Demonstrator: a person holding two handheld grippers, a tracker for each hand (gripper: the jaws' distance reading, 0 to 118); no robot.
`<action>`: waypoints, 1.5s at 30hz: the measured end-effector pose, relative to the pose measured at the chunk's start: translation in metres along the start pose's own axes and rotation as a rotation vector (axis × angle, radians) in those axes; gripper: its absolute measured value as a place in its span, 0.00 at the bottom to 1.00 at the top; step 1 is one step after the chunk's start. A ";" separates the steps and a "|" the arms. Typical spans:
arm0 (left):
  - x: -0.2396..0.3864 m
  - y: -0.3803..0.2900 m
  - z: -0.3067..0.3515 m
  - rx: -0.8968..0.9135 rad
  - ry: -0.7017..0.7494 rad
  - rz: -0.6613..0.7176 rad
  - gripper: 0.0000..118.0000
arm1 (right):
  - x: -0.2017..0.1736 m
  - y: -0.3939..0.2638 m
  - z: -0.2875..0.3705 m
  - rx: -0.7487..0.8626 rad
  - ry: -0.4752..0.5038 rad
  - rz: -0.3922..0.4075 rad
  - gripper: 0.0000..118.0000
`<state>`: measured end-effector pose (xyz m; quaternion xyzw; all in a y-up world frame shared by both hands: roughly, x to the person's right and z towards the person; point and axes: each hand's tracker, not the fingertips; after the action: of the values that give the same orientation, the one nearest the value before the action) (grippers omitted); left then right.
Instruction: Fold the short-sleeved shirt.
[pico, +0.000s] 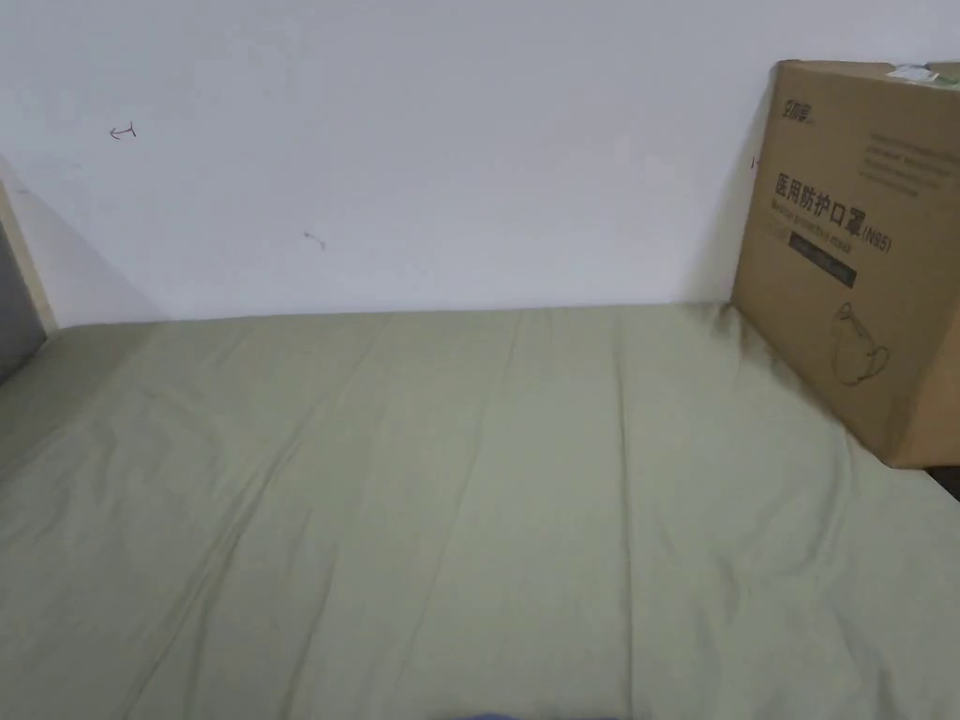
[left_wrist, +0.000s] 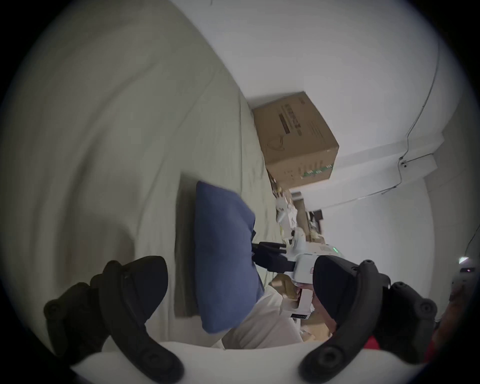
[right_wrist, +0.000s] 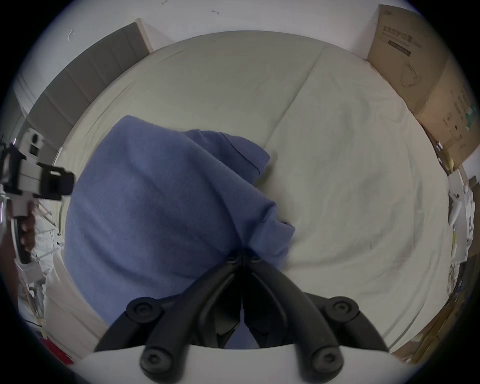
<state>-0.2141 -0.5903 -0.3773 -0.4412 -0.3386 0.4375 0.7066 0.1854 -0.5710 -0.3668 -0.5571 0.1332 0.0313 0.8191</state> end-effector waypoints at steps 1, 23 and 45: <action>-0.017 0.000 -0.025 -0.064 -0.012 0.047 1.00 | 0.000 -0.001 0.000 0.004 0.000 -0.028 0.00; 0.021 0.079 0.098 -0.053 0.627 -0.313 0.16 | -0.003 -0.014 0.083 0.244 0.063 -0.042 0.00; 0.007 0.123 0.255 0.087 1.337 -0.394 0.96 | -0.013 -0.018 0.114 0.257 -0.014 -0.124 0.00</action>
<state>-0.4710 -0.4721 -0.3928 -0.5175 0.1129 -0.0509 0.8467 0.1976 -0.4710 -0.3082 -0.4546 0.0957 -0.0326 0.8850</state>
